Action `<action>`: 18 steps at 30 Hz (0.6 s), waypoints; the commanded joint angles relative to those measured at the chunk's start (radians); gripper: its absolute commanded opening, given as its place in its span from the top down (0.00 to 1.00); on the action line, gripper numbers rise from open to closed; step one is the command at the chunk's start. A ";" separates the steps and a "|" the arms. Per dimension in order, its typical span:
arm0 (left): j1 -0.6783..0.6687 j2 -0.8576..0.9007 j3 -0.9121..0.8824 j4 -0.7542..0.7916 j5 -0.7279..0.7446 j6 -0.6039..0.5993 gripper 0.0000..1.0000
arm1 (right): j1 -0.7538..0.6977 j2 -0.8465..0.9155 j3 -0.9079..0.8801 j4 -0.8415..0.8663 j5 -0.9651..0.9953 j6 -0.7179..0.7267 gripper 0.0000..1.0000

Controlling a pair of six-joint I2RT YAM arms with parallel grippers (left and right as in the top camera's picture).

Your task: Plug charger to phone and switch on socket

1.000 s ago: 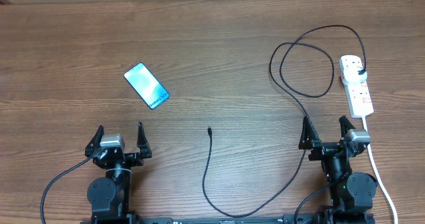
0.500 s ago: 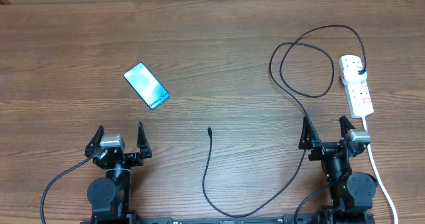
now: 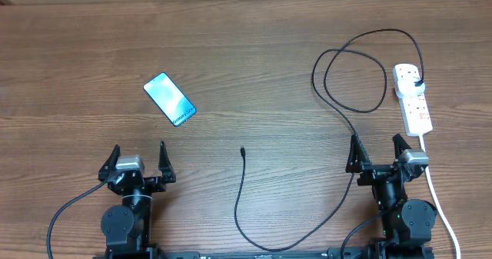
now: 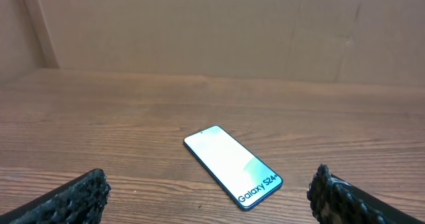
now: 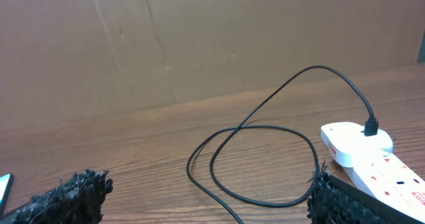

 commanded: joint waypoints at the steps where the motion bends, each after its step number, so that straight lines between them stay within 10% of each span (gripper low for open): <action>1: 0.006 -0.007 -0.003 -0.002 0.000 0.023 0.00 | 0.006 -0.011 -0.011 0.003 0.006 -0.004 0.00; 18: 0.006 -0.007 -0.003 -0.002 -0.017 0.023 0.00 | 0.006 -0.011 -0.011 0.003 0.006 -0.004 0.00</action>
